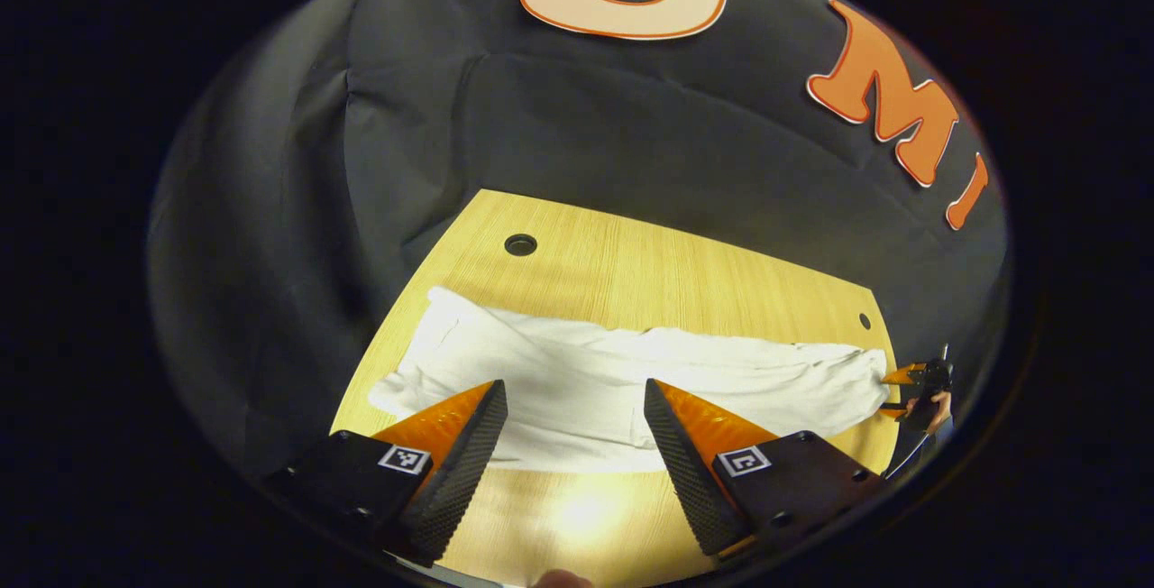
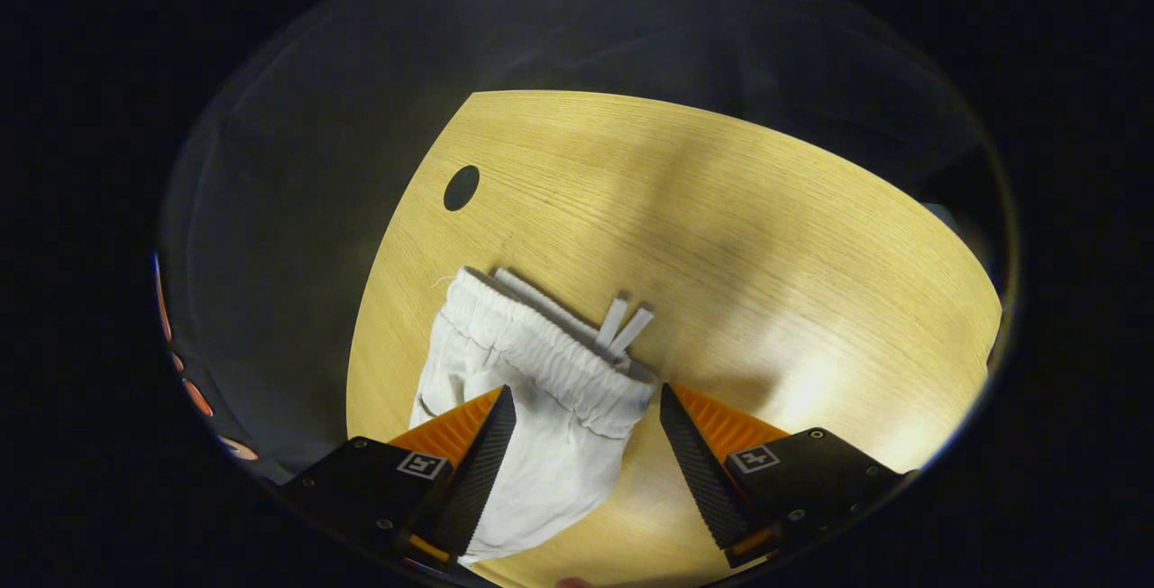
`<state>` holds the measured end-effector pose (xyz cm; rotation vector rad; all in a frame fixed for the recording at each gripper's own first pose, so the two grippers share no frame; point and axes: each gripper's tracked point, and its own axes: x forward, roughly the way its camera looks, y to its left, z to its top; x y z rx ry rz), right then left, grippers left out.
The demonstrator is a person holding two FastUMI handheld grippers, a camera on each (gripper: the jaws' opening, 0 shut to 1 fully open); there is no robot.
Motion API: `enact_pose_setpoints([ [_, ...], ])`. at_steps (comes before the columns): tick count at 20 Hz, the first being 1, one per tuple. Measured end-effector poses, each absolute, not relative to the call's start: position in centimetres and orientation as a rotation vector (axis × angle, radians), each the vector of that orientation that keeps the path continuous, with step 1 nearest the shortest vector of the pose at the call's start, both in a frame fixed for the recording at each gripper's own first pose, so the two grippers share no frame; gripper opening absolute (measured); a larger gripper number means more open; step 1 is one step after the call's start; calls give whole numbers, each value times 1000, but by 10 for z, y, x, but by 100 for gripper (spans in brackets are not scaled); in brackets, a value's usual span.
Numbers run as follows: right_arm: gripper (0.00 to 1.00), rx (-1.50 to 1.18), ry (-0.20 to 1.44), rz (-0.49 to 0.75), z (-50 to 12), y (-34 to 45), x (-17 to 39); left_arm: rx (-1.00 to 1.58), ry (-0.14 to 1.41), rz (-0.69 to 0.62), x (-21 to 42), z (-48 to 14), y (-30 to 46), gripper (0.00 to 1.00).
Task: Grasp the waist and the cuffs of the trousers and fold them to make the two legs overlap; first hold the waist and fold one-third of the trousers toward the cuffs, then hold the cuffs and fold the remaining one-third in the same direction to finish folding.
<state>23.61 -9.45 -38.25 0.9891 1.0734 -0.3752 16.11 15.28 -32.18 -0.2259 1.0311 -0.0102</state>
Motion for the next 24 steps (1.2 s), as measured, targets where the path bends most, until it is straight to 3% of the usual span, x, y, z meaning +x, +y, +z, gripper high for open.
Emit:
enact_pose_setpoints([
  [5, 97, 1015, 1039, -405, -385, -99, 248, -180, 1027, -13, 129, -298, 135, 100],
  [6, 88, 1024, 1032, -414, -385, -100, 250, -182, 1022, -12, 124, -295, 132, 100],
  [7, 96, 1025, 1031, -419, -387, -102, 250, -182, 1018, -10, 118, -291, 129, 100],
  [9, 85, 1015, 1036, -442, -392, -107, 245, -185, 1016, 0, 102, -288, 127, 100],
  [14, 18, 1024, 946, -406, -391, -102, 258, -236, 1042, 27, 72, -304, 116, 100],
  [24, 14, 1068, 694, -242, -336, -87, 282, -334, 1053, -32, 67, -344, 105, 100],
])
